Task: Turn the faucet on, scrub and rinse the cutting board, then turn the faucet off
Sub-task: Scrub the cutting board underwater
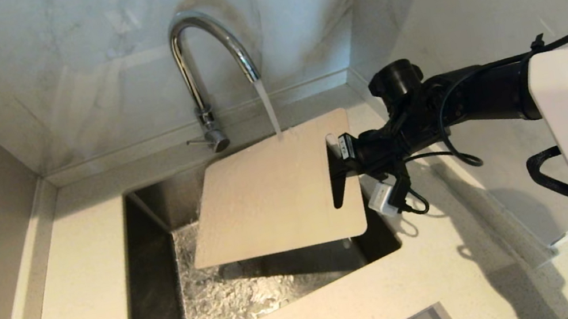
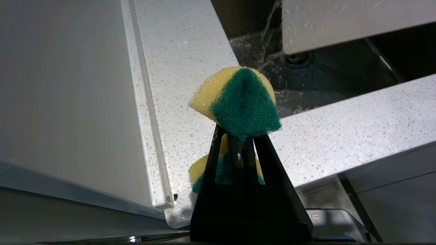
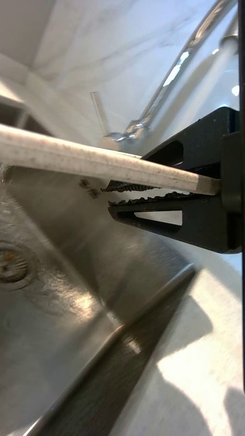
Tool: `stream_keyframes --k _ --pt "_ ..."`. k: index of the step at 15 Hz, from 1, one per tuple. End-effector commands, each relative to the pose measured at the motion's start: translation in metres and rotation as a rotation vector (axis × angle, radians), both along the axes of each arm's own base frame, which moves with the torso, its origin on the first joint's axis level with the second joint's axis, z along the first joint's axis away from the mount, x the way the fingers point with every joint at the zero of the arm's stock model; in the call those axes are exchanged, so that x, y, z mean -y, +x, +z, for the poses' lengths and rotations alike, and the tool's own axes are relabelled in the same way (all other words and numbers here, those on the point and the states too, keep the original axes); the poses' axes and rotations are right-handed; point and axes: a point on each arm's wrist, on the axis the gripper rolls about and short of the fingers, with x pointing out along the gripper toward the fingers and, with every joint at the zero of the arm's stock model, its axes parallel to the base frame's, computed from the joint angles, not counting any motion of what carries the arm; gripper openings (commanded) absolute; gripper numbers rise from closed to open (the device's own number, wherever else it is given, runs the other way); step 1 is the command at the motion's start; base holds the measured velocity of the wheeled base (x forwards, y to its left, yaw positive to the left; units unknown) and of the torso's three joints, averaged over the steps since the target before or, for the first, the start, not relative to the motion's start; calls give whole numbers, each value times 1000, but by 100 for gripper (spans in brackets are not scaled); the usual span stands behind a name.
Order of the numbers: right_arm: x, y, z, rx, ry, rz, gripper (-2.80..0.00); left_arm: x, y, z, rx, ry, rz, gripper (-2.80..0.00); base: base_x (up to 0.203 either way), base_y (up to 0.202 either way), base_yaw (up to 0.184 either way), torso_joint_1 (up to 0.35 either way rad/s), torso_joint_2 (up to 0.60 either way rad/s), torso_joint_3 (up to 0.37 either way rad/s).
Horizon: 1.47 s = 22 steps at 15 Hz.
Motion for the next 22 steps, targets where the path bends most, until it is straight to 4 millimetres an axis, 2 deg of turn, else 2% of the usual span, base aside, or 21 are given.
stream_keyframes --k 1,4,9,15,22 --pt "2 -8 7 12 -4 14 -280 0 0 0 -1 -1 0 -280 0 0 0 0 0 0" --pt "5 -21 3 -28 -14 18 -280 0 0 0 -1 -1 0 -280 0 0 0 0 0 0" --pt "8 -35 10 -27 -15 22 -280 0 0 0 -1 -1 0 -280 0 0 0 0 0 0" --pt "15 -60 29 -7 -8 20 -280 0 0 0 -1 -1 0 -280 0 0 0 0 0 0" --pt "23 -85 30 -30 -14 12 -280 0 0 0 2 -2 1 -280 0 0 0 0 0 0"
